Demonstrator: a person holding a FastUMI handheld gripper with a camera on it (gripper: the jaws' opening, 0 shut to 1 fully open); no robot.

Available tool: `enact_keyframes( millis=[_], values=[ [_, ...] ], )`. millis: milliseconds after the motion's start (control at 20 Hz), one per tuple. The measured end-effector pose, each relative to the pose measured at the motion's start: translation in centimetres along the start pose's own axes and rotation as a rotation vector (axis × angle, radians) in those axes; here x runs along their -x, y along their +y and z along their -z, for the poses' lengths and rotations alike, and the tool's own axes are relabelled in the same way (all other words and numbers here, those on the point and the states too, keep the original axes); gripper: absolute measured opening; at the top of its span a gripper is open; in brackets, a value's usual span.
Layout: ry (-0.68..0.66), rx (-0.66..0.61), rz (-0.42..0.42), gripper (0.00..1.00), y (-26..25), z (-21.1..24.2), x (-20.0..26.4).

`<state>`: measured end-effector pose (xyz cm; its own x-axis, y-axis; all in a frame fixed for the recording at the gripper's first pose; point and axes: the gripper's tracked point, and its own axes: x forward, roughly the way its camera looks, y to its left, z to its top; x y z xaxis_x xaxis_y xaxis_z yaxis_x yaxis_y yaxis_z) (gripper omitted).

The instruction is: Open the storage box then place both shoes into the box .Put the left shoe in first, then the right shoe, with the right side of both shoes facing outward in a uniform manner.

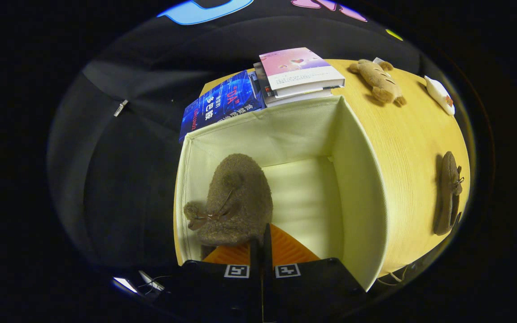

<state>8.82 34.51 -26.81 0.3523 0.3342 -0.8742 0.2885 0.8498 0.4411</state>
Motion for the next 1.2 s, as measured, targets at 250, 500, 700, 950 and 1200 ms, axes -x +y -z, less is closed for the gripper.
enact_keyframes(
  millis=[250, 500, 700, 950, 1200],
  values=[
    [0.003, 0.018, -0.084, 0.44, 1.8, 0.4, 1.0],
    [-0.031, 0.073, -0.103, 0.9, 2.0, 0.2, 2.9],
    [-0.079, 0.109, -0.162, 0.99, 1.9, -0.2, 5.6],
    [-0.23, 0.173, -0.202, 0.99, -1.5, -3.0, 11.7],
    [-0.378, 0.215, -0.145, 0.99, -9.7, -6.1, 17.8]
  ],
)
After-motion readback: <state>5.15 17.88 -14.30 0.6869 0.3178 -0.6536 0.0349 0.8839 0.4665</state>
